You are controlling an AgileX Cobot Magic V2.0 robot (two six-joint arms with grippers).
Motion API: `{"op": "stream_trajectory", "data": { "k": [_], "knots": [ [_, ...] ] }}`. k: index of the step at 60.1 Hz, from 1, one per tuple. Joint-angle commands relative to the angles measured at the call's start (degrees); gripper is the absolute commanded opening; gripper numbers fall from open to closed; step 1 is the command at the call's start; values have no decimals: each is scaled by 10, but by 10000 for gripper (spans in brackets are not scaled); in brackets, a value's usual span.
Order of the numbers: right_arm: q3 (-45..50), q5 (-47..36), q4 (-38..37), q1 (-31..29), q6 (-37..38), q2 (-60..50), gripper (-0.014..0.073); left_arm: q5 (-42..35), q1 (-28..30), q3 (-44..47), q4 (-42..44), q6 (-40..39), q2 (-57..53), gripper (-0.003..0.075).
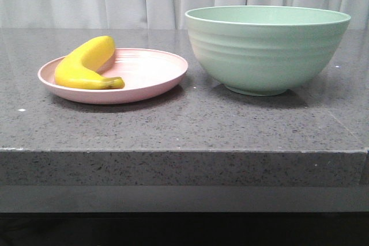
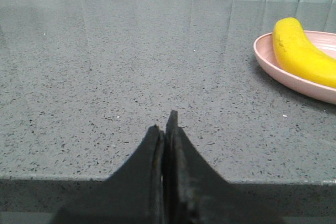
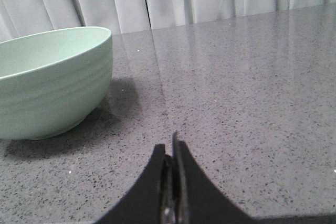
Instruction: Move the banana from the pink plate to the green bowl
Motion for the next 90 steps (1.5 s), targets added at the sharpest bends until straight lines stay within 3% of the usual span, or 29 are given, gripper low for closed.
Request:
{"op": "stream_trajectory", "data": {
  "k": [1, 40, 51, 69, 80, 90],
  "knots": [
    [0, -43, -3, -3, 0, -13, -68, -50, 1, 2, 0, -2, -10, -20],
    [0, -43, -3, -3, 0, -13, -68, -55, 1, 2, 0, -2, -10, -20],
    [-20, 29, -3, -3, 0, -13, -68, -67, 1, -7, -18, -2, -10, -20],
    [-167, 156, -3, -3, 0, 58, -68, -47, 1, -160, -18, -2, 63, -20],
    [-276, 161, -13, -3, -1, 166, -68, -23, 1, -272, -18, -2, 193, -20],
    [-342, 163, -37, -3, -1, 240, -68, -27, 1, -319, -18, -2, 272, -20]
  ]
}}
